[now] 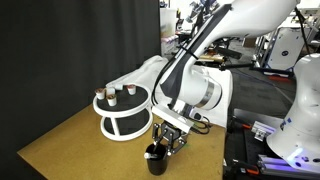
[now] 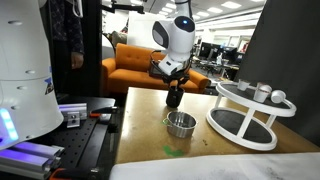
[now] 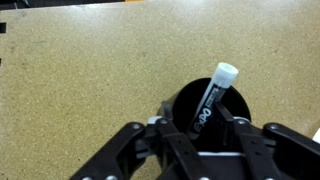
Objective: Put the marker on the table
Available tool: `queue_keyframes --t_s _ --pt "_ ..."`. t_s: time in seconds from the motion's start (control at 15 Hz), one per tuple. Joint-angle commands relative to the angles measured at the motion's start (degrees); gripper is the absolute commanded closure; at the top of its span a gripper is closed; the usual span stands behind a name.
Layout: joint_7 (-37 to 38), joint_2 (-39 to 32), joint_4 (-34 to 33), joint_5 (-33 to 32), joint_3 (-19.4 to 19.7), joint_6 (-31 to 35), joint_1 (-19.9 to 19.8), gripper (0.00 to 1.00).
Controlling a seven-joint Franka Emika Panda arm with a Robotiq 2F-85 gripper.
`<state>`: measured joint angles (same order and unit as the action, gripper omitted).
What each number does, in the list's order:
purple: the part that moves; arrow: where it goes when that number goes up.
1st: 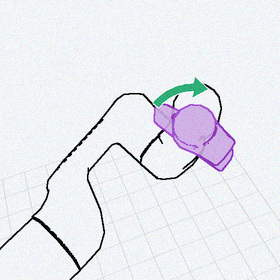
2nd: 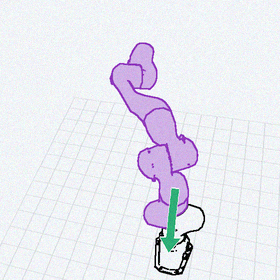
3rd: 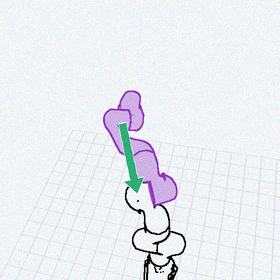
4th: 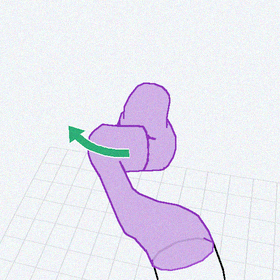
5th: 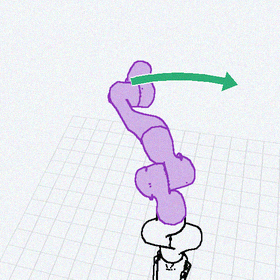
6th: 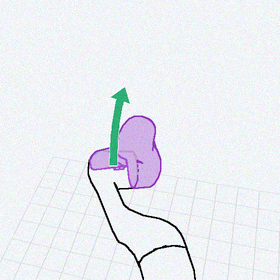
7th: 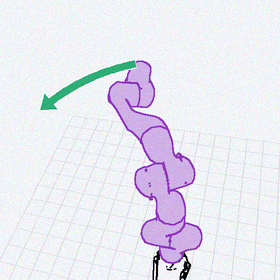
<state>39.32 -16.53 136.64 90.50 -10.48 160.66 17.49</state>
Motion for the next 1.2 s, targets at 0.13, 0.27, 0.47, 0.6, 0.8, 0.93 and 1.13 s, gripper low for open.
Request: queue_keyframes --t_s 0.13,0.27,0.47,0.6,0.8,0.93,1.13 --pt "6.8 0.5 -0.2 -7.2 0.0 0.5 -0.2 0.72" --pt "8.3 1.1 0.4 -9.0 0.0 0.3 -0.1 0.67" --pt "9.1 1.9 1.1 -10.8 -0.4 0.1 0.1 0.63" --pt "8.8 2.6 1.8 -10.6 -0.7 0.1 0.2 0.64" --pt "8.6 3.7 2.6 -10.3 -1.1 -0.2 0.1 0.68" --pt "8.5 4.6 3.1 -10.0 -1.3 -0.4 -0.1 0.7" --pt "8.4 6.0 2.9 -8.7 -1.1 -0.6 -0.7 0.65"
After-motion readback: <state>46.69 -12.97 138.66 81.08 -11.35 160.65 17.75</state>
